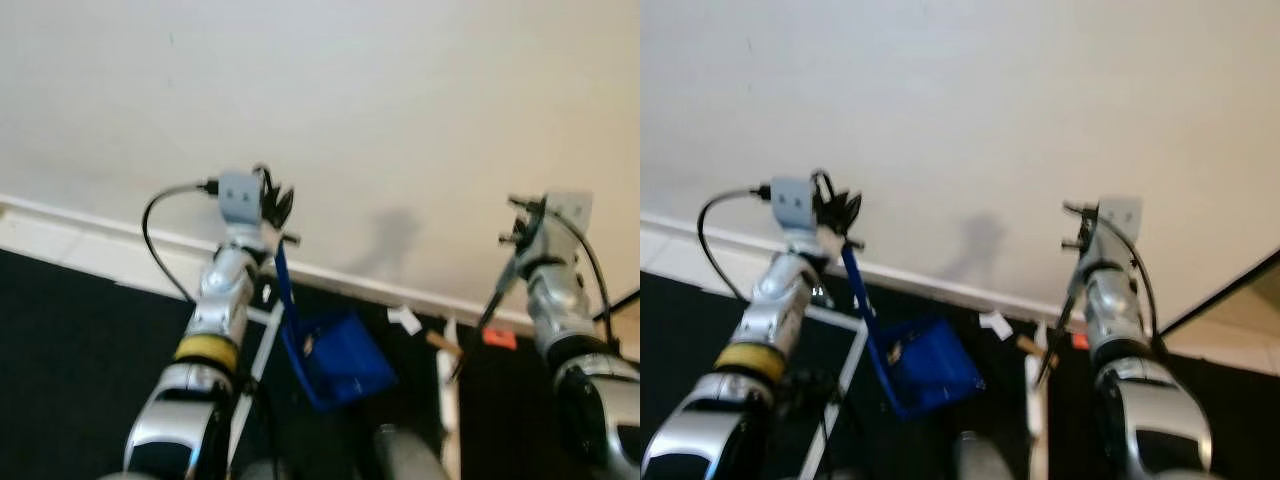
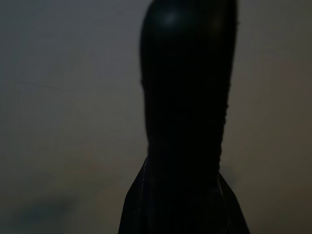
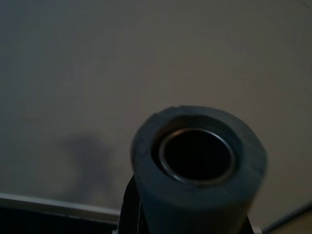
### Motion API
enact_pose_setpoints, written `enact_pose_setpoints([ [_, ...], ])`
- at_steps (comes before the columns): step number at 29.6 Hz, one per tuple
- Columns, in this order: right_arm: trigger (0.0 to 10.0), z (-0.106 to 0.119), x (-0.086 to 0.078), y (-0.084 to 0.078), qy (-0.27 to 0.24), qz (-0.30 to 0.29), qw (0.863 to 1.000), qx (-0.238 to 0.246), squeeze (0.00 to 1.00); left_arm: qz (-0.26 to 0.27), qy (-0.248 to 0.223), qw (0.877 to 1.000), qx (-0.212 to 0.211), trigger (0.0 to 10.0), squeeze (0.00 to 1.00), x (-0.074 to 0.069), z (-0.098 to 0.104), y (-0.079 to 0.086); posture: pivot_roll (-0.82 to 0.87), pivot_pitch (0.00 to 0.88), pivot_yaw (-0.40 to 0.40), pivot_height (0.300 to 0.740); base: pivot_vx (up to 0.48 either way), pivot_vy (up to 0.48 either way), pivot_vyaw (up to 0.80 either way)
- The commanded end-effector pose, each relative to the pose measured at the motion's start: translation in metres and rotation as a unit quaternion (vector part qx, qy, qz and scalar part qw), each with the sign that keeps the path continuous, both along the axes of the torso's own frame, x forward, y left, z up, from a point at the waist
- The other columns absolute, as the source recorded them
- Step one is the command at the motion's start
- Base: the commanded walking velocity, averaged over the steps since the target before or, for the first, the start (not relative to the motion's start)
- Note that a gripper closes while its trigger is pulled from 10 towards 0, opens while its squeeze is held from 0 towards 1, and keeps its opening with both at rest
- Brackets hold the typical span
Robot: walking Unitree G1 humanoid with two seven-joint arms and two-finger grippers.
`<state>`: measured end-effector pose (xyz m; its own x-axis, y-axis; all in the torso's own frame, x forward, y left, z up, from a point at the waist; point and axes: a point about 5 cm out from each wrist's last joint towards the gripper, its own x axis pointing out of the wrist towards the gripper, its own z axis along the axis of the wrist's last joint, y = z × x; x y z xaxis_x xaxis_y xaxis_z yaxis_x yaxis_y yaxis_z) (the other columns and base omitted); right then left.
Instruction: Sweep floor
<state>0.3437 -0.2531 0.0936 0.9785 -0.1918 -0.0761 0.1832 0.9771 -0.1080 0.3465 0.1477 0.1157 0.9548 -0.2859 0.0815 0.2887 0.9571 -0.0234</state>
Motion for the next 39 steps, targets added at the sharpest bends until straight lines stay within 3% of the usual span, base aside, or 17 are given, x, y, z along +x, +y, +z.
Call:
enact_pose_setpoints([
  [1, 10.0, 0.010, 0.004, 0.001, -0.024, 0.012, 1.000, -0.014, 0.00, 0.016, -0.006, 1.000, 0.005, 10.0, 0.00, 0.000, -0.001, 0.006, 0.10, 0.000, -0.020, 0.740, 0.000, 0.000, 0.00],
  [13, 10.0, 0.002, -0.003, 0.005, -0.031, 0.029, 0.999, -0.014, 0.00, 0.050, -0.005, 0.999, 0.020, 10.0, 0.00, 0.001, -0.003, 0.013, 0.08, 0.000, -0.009, 0.740, 0.000, 0.000, 0.00],
  [19, 10.0, 0.000, -0.003, 0.012, -0.029, 0.056, 0.998, -0.028, 0.00, 0.055, 0.000, 0.998, 0.031, 10.0, 0.00, 0.003, -0.004, 0.011, 0.08, 0.000, -0.004, 0.740, 0.000, 0.000, 0.00],
  [31, 10.0, 0.009, 0.000, 0.027, -0.058, 0.114, 0.990, -0.053, 0.00, 0.094, 0.011, 0.994, 0.051, 10.0, 0.00, 0.006, -0.007, 0.022, 0.08, 0.000, -0.013, 0.740, 0.000, 0.000, 0.00],
  [39, 10.0, 0.009, 0.000, 0.030, -0.056, 0.132, 0.987, -0.067, 0.00, 0.078, 0.013, 0.995, 0.055, 10.0, 0.00, 0.010, -0.006, 0.017, 0.07, 0.000, -0.021, 0.740, 0.000, 0.000, 0.00],
])
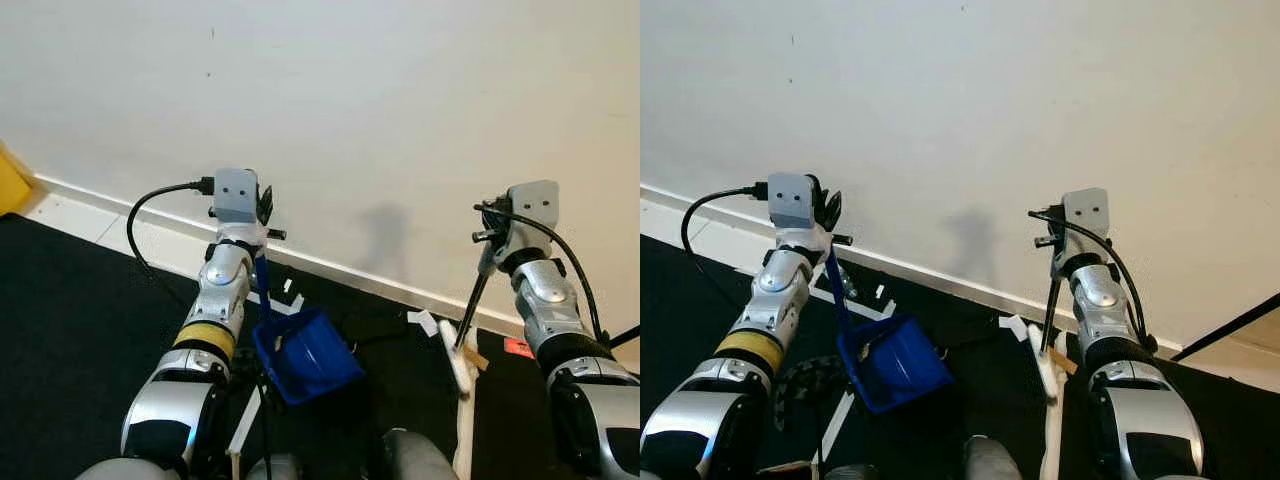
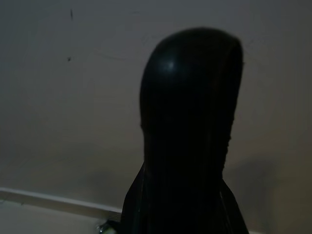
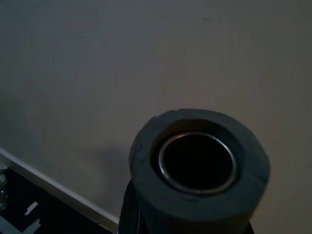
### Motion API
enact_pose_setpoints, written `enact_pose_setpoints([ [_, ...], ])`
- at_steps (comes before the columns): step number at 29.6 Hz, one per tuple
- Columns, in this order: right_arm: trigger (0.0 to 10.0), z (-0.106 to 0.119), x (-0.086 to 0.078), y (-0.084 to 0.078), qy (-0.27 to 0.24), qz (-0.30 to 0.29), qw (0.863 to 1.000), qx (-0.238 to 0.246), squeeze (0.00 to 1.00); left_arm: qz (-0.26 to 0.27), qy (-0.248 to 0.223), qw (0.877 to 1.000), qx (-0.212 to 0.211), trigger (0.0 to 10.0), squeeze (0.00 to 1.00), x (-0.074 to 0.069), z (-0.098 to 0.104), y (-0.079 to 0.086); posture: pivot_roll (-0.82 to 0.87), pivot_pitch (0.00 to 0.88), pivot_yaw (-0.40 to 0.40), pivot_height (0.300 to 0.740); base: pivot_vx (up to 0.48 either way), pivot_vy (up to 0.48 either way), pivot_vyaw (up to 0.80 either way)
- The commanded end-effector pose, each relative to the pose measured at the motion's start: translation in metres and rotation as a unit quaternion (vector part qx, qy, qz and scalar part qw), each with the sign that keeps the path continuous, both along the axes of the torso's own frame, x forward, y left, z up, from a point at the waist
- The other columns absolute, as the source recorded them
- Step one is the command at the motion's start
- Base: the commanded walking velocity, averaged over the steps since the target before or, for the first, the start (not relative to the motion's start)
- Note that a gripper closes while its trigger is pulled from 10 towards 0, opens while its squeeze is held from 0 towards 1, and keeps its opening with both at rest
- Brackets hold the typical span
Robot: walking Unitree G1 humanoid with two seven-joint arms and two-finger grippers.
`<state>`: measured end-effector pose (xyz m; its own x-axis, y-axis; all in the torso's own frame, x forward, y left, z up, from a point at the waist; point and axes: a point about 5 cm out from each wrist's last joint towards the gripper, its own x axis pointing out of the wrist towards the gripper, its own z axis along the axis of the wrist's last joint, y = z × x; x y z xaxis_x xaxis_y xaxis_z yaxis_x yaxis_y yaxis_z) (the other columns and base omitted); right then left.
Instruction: Sweep floor
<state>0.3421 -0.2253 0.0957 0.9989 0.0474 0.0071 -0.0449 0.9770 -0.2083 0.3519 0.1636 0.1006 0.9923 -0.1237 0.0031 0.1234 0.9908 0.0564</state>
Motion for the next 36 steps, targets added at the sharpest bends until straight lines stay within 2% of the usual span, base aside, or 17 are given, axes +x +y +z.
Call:
enact_pose_setpoints([
  [1, 10.0, 0.006, 0.001, 0.003, -0.019, 0.015, 1.000, -0.016, 0.00, -0.020, -0.016, 1.000, 0.007, 10.0, 0.00, 0.005, 0.009, -0.002, 0.07, 0.000, -0.023, 0.740, 0.000, 0.000, 0.00],
  [12, 10.0, 0.003, -0.006, 0.005, -0.031, 0.039, 0.999, -0.018, 0.00, -0.062, -0.020, 0.997, 0.039, 10.0, 0.00, 0.008, 0.013, -0.011, 0.05, 0.063, -0.030, 0.740, 0.000, 0.000, 0.00],
  [14, 10.0, 0.003, -0.009, 0.012, -0.040, 0.070, 0.997, -0.011, 0.00, -0.070, -0.019, 0.996, 0.050, 10.0, 0.00, 0.008, 0.013, -0.012, 0.05, 0.085, -0.034, 0.740, 0.000, 0.000, 0.00],
  [17, 10.0, 0.003, -0.010, 0.016, -0.045, 0.083, 0.995, -0.010, 0.00, -0.073, -0.020, 0.996, 0.053, 10.0, 0.00, 0.008, 0.013, -0.012, 0.04, 0.095, -0.034, 0.740, 0.000, 0.000, 0.00],
  [19, 10.0, 0.004, -0.013, 0.025, -0.051, 0.119, 0.992, -0.014, 0.00, -0.081, -0.022, 0.995, 0.061, 10.0, 0.00, 0.006, 0.012, -0.016, 0.05, 0.110, -0.038, 0.740, 0.000, 0.000, 0.00],
  [27, 10.0, 0.008, -0.013, 0.036, -0.067, 0.143, 0.987, -0.030, 0.00, -0.082, -0.033, 0.993, 0.074, 10.0, 0.00, 0.007, 0.017, -0.014, 0.06, 0.134, -0.037, 0.740, 0.000, 0.000, 0.00],
  [31, 10.0, 0.017, -0.013, 0.051, -0.094, 0.178, 0.979, -0.043, 0.00, -0.071, -0.046, 0.994, 0.069, 10.0, 0.00, 0.008, 0.024, -0.007, 0.06, 0.165, -0.036, 0.740, 0.000, 0.000, 0.00],
  [36, 10.0, 0.019, -0.017, 0.063, -0.102, 0.212, 0.970, -0.056, 0.00, -0.075, -0.043, 0.994, 0.067, 10.0, 0.00, 0.005, 0.021, -0.008, 0.05, 0.197, -0.037, 0.740, 0.000, 0.000, 0.00],
])
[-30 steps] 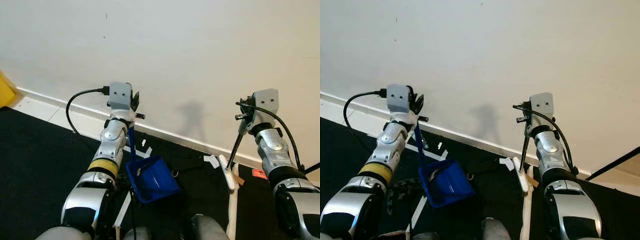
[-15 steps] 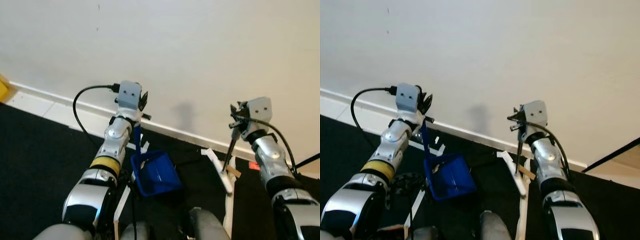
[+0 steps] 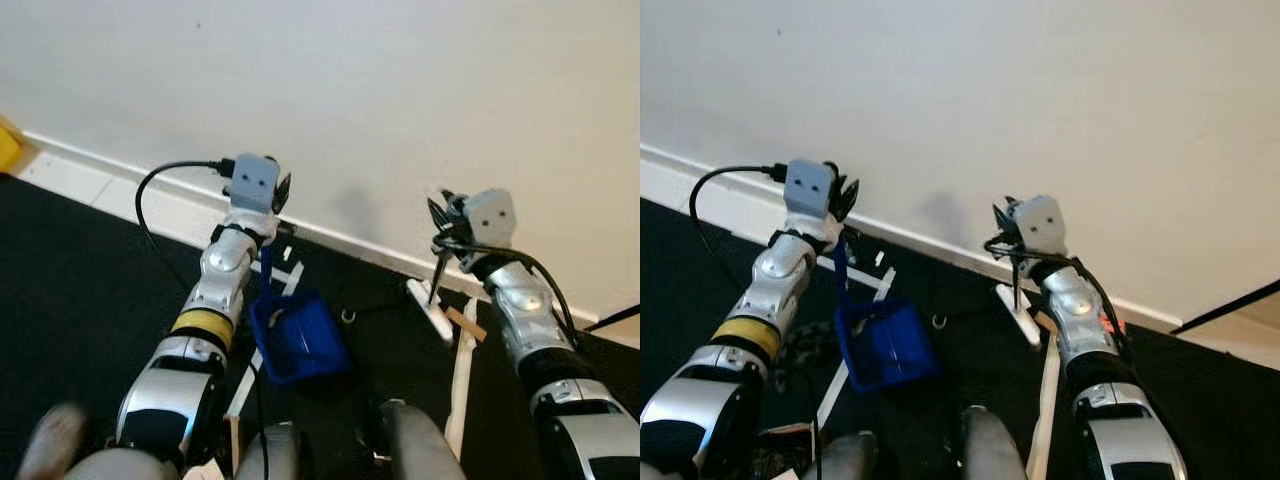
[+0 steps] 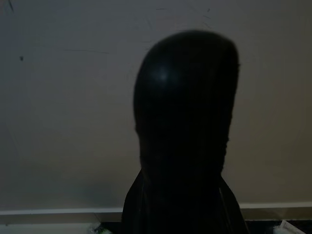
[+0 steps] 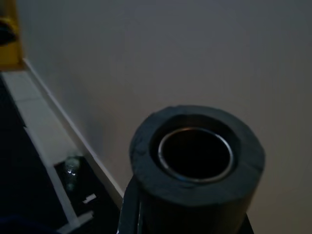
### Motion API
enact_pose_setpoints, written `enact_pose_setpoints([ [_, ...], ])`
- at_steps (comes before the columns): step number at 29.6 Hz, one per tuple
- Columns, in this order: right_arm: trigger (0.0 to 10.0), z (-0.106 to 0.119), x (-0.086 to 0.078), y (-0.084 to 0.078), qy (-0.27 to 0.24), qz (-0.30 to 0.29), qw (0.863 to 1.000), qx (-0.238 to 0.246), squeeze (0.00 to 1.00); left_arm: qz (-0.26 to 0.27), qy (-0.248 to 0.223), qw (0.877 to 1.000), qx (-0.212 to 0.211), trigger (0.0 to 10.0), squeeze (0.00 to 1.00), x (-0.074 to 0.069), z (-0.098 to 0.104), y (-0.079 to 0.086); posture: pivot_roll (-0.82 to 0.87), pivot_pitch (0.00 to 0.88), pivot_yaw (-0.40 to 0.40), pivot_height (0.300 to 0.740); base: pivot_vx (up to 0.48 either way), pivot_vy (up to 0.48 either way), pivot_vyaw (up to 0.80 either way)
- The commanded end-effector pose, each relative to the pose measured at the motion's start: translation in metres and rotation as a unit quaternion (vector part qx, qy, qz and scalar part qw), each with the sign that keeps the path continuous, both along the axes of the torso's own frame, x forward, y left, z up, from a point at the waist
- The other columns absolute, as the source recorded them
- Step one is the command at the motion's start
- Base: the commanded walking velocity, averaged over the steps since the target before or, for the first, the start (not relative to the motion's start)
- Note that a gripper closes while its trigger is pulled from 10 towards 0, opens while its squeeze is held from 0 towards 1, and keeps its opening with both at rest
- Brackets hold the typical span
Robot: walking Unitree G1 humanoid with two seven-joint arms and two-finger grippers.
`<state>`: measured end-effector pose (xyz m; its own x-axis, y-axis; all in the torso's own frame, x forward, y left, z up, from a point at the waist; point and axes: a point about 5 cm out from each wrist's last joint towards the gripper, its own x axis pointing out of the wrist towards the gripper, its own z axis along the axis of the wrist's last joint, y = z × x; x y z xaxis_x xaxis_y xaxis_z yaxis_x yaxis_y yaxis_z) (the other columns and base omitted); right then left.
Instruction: Sweep floor
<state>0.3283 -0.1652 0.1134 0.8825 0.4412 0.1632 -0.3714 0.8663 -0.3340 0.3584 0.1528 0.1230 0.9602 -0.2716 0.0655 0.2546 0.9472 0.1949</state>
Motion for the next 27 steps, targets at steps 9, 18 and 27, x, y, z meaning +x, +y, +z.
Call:
enact_pose_setpoints([
  [9, 10.0, 0.001, -0.014, 0.017, -0.025, 0.056, 0.998, -0.027, 0.00, -0.020, 0.006, 1.000, 0.009, 10.0, 0.00, -0.010, -0.007, -0.007, 0.04, 0.287, -0.050, 0.740, 0.000, 0.000, 0.00],
  [18, 10.0, 0.008, -0.020, 0.022, -0.036, 0.082, 0.995, -0.044, 0.00, -0.028, 0.006, 0.999, 0.019, 10.0, 0.00, -0.015, -0.008, -0.010, 0.03, 0.345, -0.072, 0.740, 0.000, 0.000, 0.00],
  [27, 10.0, 0.030, -0.018, 0.028, -0.096, 0.092, 0.990, -0.045, 0.00, -0.022, -0.012, 0.999, 0.031, 10.0, 0.00, -0.017, -0.001, -0.013, 0.04, 0.364, -0.081, 0.740, 0.000, 0.000, 0.00],
])
